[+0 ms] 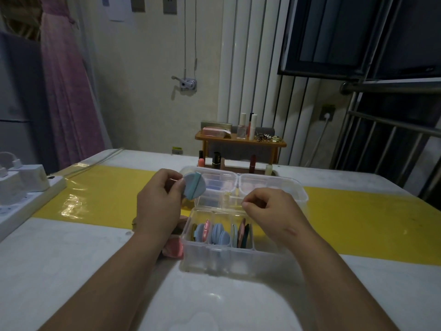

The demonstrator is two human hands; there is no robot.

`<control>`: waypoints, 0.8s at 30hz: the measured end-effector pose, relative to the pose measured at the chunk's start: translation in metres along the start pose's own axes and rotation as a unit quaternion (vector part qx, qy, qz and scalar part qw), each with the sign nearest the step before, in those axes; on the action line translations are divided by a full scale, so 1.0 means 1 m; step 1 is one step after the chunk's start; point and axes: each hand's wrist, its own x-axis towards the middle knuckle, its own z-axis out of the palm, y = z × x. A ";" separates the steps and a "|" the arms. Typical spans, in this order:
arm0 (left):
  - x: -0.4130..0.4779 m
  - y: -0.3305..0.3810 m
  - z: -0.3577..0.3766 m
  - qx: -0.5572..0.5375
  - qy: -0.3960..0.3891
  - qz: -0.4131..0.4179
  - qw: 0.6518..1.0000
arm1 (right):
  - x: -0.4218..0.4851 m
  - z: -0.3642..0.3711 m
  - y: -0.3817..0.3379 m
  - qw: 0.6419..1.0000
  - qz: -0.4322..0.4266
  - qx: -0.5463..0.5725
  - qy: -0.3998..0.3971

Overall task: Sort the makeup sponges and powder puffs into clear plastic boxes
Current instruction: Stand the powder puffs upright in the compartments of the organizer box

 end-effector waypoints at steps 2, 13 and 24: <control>-0.001 0.001 0.002 -0.041 -0.016 -0.020 0.999 | 0.000 0.000 -0.001 1.000 -0.006 0.018 -0.001; -0.009 0.013 0.007 -0.057 -0.120 0.001 0.991 | -0.003 0.001 -0.009 0.993 -0.050 0.095 -0.039; -0.012 0.010 0.007 -0.042 -0.181 0.047 0.982 | 0.000 -0.005 -0.002 0.989 -0.053 0.126 0.053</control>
